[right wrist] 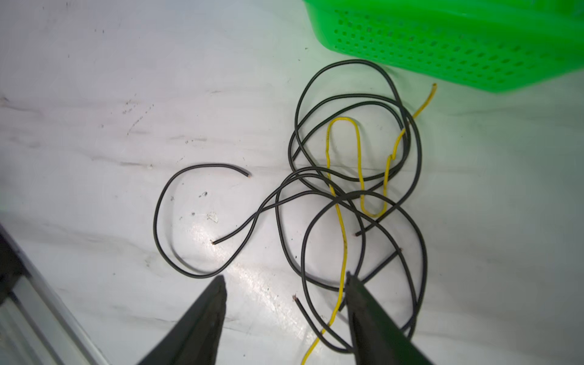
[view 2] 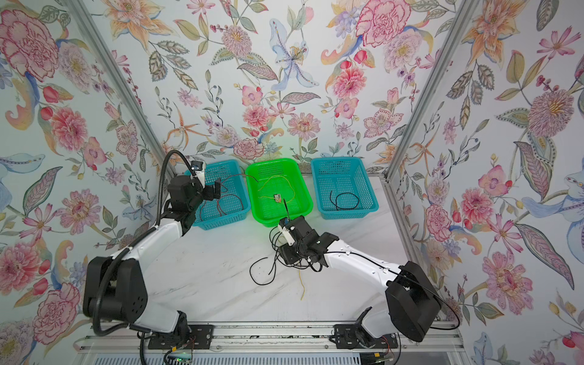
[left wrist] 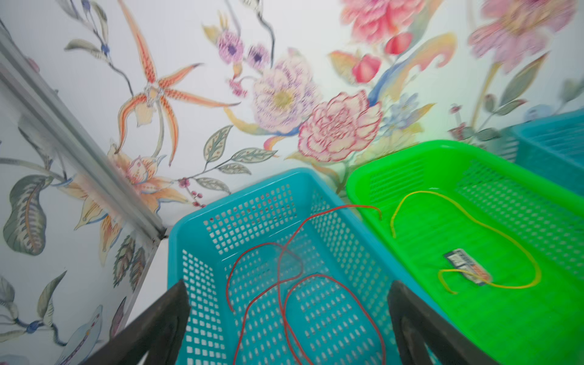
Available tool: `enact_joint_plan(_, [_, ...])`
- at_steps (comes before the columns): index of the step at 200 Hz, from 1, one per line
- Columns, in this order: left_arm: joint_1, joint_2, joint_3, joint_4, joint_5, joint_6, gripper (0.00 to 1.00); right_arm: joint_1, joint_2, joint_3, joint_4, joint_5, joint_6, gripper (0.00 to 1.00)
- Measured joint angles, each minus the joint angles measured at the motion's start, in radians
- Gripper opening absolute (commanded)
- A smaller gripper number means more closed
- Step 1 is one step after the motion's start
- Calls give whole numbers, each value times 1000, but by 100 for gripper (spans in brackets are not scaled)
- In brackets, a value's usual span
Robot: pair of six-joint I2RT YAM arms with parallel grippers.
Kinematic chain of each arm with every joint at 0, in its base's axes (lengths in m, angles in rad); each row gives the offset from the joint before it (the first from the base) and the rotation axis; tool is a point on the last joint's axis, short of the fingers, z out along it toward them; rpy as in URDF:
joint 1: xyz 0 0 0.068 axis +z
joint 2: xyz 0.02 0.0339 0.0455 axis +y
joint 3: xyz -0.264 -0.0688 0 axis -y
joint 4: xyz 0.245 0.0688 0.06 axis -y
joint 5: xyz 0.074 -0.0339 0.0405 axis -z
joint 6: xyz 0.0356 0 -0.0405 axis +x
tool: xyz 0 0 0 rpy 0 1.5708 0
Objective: Untangle and sort cables by color
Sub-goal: Untie the cable.
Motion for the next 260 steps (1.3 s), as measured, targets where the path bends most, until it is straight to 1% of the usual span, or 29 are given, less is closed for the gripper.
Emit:
enact_joint_plan(24, [-79, -135, -128, 36, 65, -23, 99, 14, 16, 0, -74, 43, -41, 48])
enact_joint_plan(58, [-84, -272, -324, 58, 153, -96, 99, 14, 52, -1, -124, 60, -73, 41])
enact_joint_plan(78, [-90, -328, -388, 55, 182, -124, 99, 17, 92, -1, -135, 60, -88, 37])
enact_joint_plan(112, [-92, -383, -430, 58, 213, -142, 99, 34, 166, 0, -151, 68, -100, 36])
enact_joint_plan(155, [-104, -391, -471, 64, 230, -158, 99, 48, 198, 26, -163, 75, -111, 38])
enact_joint_plan(196, [-104, -394, -477, 65, 231, -160, 99, 49, 232, 55, -164, 82, -121, 35])
enact_joint_plan(232, [-104, -394, -477, 65, 235, -161, 99, 53, 255, 59, -164, 98, -137, 24])
enact_joint_plan(245, [-104, -395, -477, 65, 238, -161, 99, 53, 255, 60, -165, 101, -141, 18])
enact_joint_plan(260, [-104, -395, -477, 65, 245, -160, 99, 53, 255, 66, -167, 105, -141, 13])
